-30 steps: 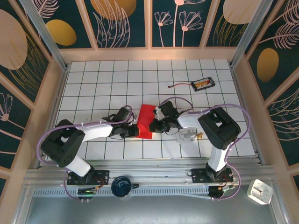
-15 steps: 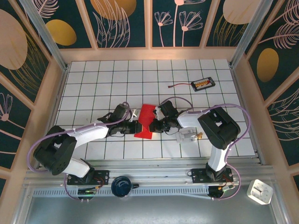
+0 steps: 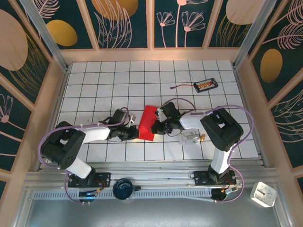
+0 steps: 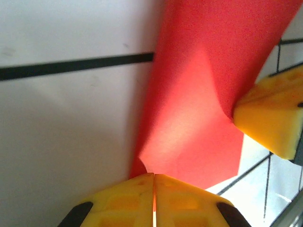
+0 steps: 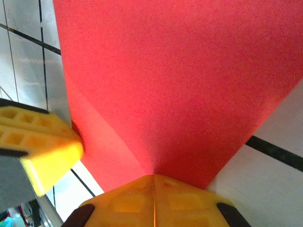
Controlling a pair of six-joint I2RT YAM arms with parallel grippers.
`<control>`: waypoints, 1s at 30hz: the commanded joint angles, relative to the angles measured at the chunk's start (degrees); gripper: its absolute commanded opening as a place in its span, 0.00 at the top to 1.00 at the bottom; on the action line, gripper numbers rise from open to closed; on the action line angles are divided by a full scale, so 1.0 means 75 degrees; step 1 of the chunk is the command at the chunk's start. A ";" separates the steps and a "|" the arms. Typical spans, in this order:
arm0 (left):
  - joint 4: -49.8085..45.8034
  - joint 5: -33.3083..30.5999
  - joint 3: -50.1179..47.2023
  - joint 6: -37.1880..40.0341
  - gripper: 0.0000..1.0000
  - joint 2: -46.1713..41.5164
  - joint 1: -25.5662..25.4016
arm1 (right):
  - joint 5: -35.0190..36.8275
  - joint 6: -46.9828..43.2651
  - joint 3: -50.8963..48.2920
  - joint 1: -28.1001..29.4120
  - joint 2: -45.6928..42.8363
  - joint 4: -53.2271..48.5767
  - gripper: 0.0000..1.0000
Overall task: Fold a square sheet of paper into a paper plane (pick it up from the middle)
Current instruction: First fold the square sheet of paper in half at the center of the table.
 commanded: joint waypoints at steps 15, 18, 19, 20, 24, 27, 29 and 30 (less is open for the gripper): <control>0.1452 0.0768 0.1868 -0.0336 0.90 0.1907 0.0267 | 0.1242 -0.0327 -0.0366 -0.0056 0.0739 -0.1167 0.92; 0.1439 0.0660 0.1897 -0.0238 0.90 0.2224 0.0460 | 0.1264 -0.0348 -0.0390 -0.0066 0.0719 -0.1201 0.92; 0.1440 0.0632 0.1843 -0.0209 0.90 0.2294 0.0545 | 0.1271 -0.0347 -0.0408 -0.0077 0.0717 -0.1190 0.92; 0.1440 0.0659 0.1811 -0.0174 0.90 0.2336 0.0611 | 0.1266 -0.0353 -0.0404 -0.0071 0.0714 -0.1180 0.92; 0.1454 0.0780 0.1730 -0.0010 0.90 0.2476 0.0891 | 0.1230 -0.0349 -0.0424 -0.0065 0.0729 -0.1180 0.92; 0.1493 0.0965 0.1777 0.0007 0.89 0.2424 0.1036 | 0.1242 -0.0355 -0.0439 -0.0068 0.0729 -0.1179 0.92; 0.1505 0.1115 0.1874 -0.0018 0.87 0.2264 0.1043 | 0.1242 -0.0347 -0.0427 -0.0075 0.0736 -0.1195 0.92; 0.1566 0.1268 0.1903 -0.0073 0.85 0.2169 0.1043 | 0.1251 -0.0347 -0.0427 -0.0077 0.0731 -0.1203 0.92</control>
